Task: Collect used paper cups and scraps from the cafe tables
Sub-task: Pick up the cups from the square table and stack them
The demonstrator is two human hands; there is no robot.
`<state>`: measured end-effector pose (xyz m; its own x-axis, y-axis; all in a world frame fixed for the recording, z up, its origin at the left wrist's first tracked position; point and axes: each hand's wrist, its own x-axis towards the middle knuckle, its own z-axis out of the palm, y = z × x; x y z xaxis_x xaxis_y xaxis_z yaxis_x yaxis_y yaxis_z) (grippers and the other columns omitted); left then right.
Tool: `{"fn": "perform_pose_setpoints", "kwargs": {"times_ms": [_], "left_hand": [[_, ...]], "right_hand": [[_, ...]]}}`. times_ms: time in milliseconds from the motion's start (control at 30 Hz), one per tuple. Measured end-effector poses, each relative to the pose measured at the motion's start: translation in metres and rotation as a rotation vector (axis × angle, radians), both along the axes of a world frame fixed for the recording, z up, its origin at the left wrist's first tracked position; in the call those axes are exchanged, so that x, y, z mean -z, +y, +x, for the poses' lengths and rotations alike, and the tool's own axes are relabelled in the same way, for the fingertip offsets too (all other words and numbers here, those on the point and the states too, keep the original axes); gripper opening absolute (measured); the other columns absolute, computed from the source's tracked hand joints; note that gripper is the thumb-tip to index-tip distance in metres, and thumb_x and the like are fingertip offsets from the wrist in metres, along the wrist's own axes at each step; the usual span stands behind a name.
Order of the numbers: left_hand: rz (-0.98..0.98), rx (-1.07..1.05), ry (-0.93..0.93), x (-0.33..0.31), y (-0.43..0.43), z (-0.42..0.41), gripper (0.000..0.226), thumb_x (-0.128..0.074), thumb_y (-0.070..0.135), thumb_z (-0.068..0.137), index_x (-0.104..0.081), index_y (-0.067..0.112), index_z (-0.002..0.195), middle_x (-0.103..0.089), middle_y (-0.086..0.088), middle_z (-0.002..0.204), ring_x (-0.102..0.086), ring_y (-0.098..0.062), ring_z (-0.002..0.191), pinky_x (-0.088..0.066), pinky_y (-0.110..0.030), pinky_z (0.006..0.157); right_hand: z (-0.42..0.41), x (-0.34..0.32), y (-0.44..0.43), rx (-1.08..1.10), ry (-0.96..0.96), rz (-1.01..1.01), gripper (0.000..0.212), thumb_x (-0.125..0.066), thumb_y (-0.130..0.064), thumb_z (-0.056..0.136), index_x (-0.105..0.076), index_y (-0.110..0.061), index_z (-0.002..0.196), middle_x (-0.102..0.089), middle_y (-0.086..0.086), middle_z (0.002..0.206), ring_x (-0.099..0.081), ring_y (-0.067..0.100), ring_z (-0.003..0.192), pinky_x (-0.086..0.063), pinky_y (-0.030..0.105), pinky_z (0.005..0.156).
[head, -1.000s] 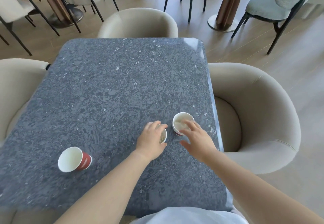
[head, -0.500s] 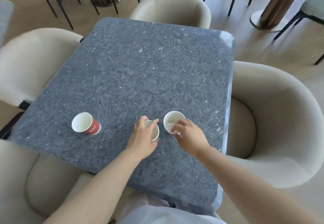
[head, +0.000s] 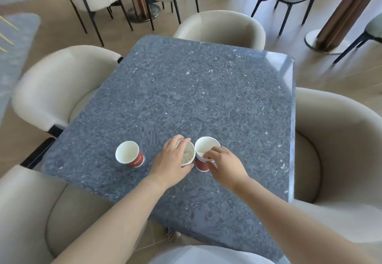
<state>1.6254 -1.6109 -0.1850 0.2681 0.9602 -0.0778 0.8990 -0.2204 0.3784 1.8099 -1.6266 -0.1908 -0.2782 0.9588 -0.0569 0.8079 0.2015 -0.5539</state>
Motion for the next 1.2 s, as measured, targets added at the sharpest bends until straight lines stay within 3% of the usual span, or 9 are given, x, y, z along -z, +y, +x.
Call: {"fn": "perform_pose_setpoints", "kwargs": {"times_ms": [400,667,900,1000,1200], "left_hand": [[0.257,-0.103,-0.084,-0.048,0.024,-0.127,0.065,-0.067,0.037,0.071,-0.044,0.024,0.130,-0.041,0.004,0.133,-0.041,-0.019,0.121,-0.045,-0.033,0.090],[0.282,-0.091,-0.124,-0.043,0.024,-0.172,0.064,-0.064,0.037,0.066,-0.047,0.025,0.126,-0.044,0.004,0.126,-0.044,-0.020,0.117,-0.044,-0.033,0.090],[0.071,-0.052,-0.050,-0.015,0.023,-0.179,0.060,-0.066,0.039,0.070,-0.045,0.029,0.125,-0.040,0.007,0.127,-0.041,-0.019,0.120,-0.047,-0.038,0.091],[-0.033,-0.016,-0.080,0.003,0.022,-0.171,0.064,-0.072,0.034,0.070,-0.045,0.026,0.127,-0.038,0.006,0.130,-0.042,-0.019,0.121,-0.041,-0.032,0.097],[-0.137,0.110,-0.178,0.024,0.016,-0.135,0.069,-0.077,0.036,0.068,-0.044,0.028,0.128,-0.036,0.009,0.131,-0.043,-0.013,0.120,-0.033,-0.021,0.097]], "right_hand": [[-0.101,-0.008,0.019,0.026,0.013,0.032,0.026,-0.054,-0.007,0.082,-0.063,-0.014,0.105,-0.061,0.002,0.103,-0.051,0.024,0.099,-0.048,0.036,0.075],[-0.128,-0.006,0.021,0.056,-0.038,0.040,0.025,-0.056,-0.010,0.083,-0.063,-0.016,0.106,-0.062,0.000,0.104,-0.052,0.023,0.099,-0.045,0.032,0.075],[-0.133,0.001,0.012,0.092,-0.084,0.030,0.029,-0.054,-0.008,0.083,-0.062,-0.021,0.108,-0.061,-0.004,0.106,-0.051,0.020,0.100,-0.044,0.030,0.074],[-0.133,0.004,0.003,0.099,-0.112,0.010,0.030,-0.054,-0.008,0.082,-0.061,-0.022,0.108,-0.061,-0.005,0.106,-0.051,0.020,0.100,-0.044,0.030,0.073],[-0.125,0.009,-0.018,0.160,-0.133,-0.011,0.027,-0.055,-0.010,0.080,-0.063,-0.020,0.103,-0.061,-0.002,0.103,-0.052,0.023,0.097,-0.042,0.032,0.075]]}}
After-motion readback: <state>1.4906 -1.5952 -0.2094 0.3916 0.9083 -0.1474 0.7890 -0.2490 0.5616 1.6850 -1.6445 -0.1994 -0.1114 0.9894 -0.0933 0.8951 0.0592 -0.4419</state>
